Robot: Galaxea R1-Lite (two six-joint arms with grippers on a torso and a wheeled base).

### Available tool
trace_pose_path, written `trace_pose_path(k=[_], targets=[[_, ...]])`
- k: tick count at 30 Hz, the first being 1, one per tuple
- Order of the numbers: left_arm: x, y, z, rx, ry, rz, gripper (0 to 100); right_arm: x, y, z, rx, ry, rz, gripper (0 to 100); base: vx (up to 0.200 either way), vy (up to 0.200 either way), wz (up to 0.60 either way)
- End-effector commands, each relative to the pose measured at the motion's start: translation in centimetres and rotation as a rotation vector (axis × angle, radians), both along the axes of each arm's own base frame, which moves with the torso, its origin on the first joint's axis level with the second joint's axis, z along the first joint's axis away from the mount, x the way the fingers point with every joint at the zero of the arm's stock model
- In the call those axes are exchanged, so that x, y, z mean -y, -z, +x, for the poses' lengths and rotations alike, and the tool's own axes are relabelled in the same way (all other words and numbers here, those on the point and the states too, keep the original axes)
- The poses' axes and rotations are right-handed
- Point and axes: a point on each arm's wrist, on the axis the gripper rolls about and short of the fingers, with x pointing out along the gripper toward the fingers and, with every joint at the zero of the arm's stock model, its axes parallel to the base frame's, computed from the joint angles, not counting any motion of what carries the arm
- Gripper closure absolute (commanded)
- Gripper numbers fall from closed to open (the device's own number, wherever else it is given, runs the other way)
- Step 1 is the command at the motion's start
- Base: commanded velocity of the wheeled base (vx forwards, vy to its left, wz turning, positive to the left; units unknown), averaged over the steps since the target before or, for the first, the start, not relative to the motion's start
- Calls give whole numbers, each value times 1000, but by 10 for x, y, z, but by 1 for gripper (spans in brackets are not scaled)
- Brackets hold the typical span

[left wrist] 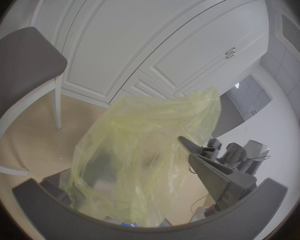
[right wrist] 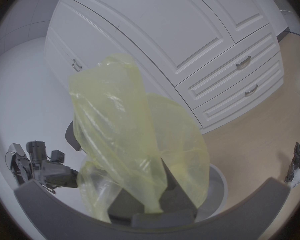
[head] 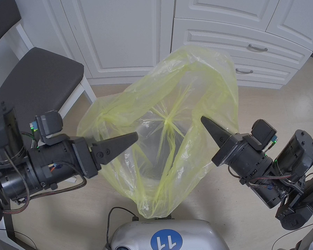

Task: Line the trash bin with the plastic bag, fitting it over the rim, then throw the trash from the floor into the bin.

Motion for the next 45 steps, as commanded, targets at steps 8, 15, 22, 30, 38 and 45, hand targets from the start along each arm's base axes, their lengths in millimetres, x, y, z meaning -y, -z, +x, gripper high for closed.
trace_pose_path(k=[8, 15, 22, 30, 38, 45], targets=[[0, 38, 41, 5, -73, 139, 0, -1, -3, -7, 13, -17, 16, 100, 0, 0, 0], [-6, 35, 43, 66, -206, 215, 0, -2, -3, -8, 15, -20, 16, 100, 0, 0, 0], [-10, 37, 44, 102, -257, 287, 0, -3, -3, -9, 13, -26, 16, 100, 0, 0, 0], [-6, 43, 17, 137, -150, 368, 0, -6, -3, -12, 13, -41, 16, 100, 0, 0, 0], [6, 73, 29, 42, -89, 429, 0, -13, -10, -16, 23, -25, 50, 100, 0, 0, 0], [-3, 80, 29, 12, 9, 403, 0, -20, -27, -11, 52, 38, 123, 100, 0, 0, 0]])
